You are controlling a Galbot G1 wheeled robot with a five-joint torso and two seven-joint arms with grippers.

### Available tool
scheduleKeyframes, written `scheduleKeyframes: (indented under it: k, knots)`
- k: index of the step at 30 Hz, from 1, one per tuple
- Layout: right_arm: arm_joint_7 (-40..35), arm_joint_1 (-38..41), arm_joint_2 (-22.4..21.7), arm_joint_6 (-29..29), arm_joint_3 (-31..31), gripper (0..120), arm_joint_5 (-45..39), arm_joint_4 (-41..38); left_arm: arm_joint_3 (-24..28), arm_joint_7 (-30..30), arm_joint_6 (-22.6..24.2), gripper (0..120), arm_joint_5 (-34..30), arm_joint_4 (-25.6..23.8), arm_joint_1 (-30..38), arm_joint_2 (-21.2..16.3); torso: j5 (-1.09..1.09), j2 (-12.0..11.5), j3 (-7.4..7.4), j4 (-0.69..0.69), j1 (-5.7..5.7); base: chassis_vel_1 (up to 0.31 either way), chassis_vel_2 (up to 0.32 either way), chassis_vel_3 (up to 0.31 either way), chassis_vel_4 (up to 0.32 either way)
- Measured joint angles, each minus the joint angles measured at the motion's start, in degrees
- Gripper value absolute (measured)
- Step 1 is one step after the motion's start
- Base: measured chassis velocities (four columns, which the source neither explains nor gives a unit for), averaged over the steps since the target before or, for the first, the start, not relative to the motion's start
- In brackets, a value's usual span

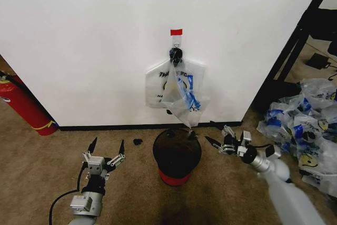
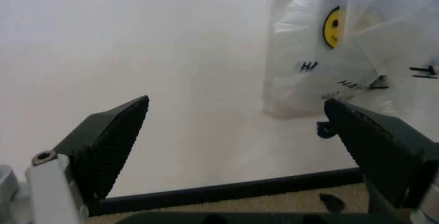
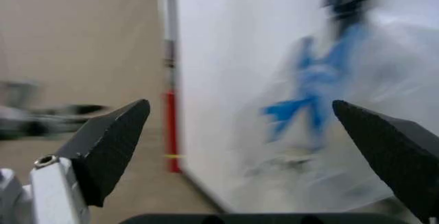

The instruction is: Pick up the garbage bag from the wall and place it over the trash bin.

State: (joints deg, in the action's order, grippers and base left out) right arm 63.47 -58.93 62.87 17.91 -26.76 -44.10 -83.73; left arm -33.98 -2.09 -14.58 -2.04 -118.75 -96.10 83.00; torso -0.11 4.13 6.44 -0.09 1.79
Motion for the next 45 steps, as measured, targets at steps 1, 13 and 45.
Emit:
scheduleKeyframes:
  k: [1, 13, 45]
  knots:
    - [0.0, 0.0, 0.0, 0.0, 0.0, 100, 0.0, 0.0, 0.0, 0.0, 0.0, 100, 0.0, 0.0, 0.0, 0.0, 0.0, 0.0, 0.0, 0.0, 0.0, 0.0, 0.0, 0.0, 0.0]
    - [-21.1, 9.3, -3.9, 6.5, 11.0, 99, 16.5, -1.3, -1.0, 0.2, -0.7, 100, -0.2, 0.0, -0.6, -0.2, 0.0, 0.0, 0.0, 0.02, 0.01, 0.0, 0.0, 0.0, 0.0]
    - [-22.8, 17.9, -6.7, 6.6, 15.6, 90, 32.2, 2.2, -1.3, 0.4, -0.8, 100, -0.5, 0.0, -0.6, -0.5, -0.01, 0.0, 0.0, 0.02, 0.0, 0.0, 0.0, 0.0, 0.0]
